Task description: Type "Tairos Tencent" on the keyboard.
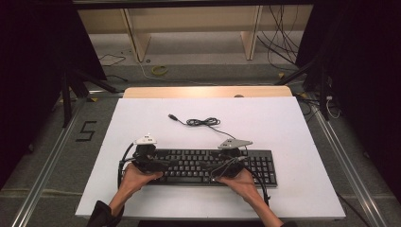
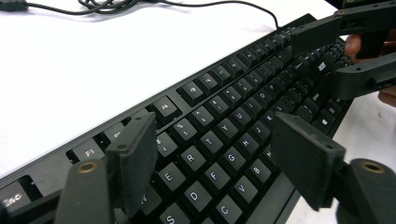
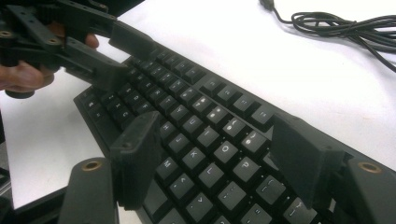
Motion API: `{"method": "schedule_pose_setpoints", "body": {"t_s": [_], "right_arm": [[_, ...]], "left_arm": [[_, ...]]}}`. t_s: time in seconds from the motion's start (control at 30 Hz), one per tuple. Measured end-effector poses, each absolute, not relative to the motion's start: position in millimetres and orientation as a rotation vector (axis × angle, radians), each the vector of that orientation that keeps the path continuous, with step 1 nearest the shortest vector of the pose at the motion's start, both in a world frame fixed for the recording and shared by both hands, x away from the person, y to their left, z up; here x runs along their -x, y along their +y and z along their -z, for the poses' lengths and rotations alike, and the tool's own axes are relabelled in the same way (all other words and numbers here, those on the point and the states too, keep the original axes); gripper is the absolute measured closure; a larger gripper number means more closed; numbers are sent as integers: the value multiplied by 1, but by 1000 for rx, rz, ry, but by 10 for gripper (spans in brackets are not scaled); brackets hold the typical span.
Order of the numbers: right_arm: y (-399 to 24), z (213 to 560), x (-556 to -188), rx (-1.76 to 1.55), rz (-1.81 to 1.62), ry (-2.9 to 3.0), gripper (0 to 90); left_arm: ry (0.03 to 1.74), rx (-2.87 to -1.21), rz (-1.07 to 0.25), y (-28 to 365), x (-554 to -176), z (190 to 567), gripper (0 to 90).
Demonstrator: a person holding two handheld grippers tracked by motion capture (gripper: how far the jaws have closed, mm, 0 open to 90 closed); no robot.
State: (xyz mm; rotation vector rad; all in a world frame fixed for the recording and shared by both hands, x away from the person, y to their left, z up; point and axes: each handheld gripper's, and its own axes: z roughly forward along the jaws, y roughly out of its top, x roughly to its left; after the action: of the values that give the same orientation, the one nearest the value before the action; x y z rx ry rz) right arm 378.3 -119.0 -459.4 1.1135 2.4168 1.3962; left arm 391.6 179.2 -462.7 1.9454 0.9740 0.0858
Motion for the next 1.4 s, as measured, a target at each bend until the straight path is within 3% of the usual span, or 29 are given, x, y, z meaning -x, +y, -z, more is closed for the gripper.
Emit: {"method": "schedule_pose_setpoints", "body": {"t_s": [0.23,0.7,1.03,1.4], "right_arm": [[-118,460,-381,-1109,-1384,2416,399],[-111,462,-388,-1101,-1346,2447,736],[-103,466,-390,-1079,-1271,2472,899],[-98,473,-393,-1082,-1223,2504,900]], "left_arm": [[972,-1919,-78,185,-386,460,292],[997,-1888,-87,198,-373,462,299],[1020,-1870,-99,207,-362,463,301],[1037,-1870,-98,215,-356,467,304]]}}
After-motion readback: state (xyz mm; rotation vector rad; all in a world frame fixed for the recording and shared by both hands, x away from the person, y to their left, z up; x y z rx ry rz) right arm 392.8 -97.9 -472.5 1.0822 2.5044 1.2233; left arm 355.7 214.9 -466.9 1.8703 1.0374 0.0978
